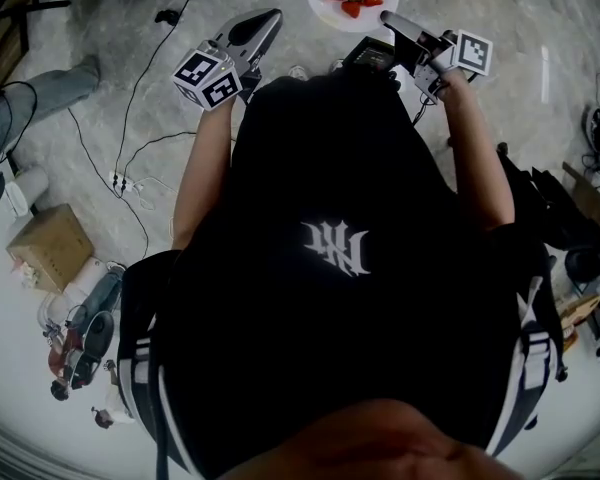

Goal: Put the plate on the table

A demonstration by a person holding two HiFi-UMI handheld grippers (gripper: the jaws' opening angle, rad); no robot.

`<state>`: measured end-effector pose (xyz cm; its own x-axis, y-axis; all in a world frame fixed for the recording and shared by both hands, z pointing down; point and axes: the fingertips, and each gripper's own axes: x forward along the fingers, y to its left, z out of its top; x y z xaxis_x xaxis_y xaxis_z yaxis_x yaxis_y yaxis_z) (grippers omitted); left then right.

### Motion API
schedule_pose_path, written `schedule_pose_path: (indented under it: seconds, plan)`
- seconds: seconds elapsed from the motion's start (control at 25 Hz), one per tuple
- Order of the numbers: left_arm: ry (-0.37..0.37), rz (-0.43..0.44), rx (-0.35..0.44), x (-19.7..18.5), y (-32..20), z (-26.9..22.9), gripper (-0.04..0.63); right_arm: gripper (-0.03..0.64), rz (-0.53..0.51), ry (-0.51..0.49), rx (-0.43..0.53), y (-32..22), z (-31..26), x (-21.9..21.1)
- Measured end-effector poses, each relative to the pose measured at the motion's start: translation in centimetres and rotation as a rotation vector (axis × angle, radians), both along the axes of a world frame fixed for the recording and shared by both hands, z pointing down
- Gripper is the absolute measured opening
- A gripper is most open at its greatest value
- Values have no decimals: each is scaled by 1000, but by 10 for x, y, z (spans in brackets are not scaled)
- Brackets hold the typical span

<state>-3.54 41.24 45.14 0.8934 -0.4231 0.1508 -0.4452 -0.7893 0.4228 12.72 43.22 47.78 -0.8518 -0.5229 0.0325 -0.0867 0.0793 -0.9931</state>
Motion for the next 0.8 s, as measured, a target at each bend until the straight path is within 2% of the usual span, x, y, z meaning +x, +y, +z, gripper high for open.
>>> schedule_pose_path:
  seconds: [0.24,0.36,0.52,0.6,0.8]
  plan:
    - [-8,-15,5,-5,7,-2,0,11,-11,8,22,10,-5,-3]
    - [-12,-39,22,-7,-10,2,0,11,-15,-4,27,-11,0,-6]
    - [11,-44,-19,5,-6,27,0,11,24,24,-80,6,40,19]
    - [8,-33,-46,2,3,29,0,11,9,13,-48,16,34,14]
    - [-14,-45,-21,-10,-16,24,0,11,-27,-22,25,-7,14,-12]
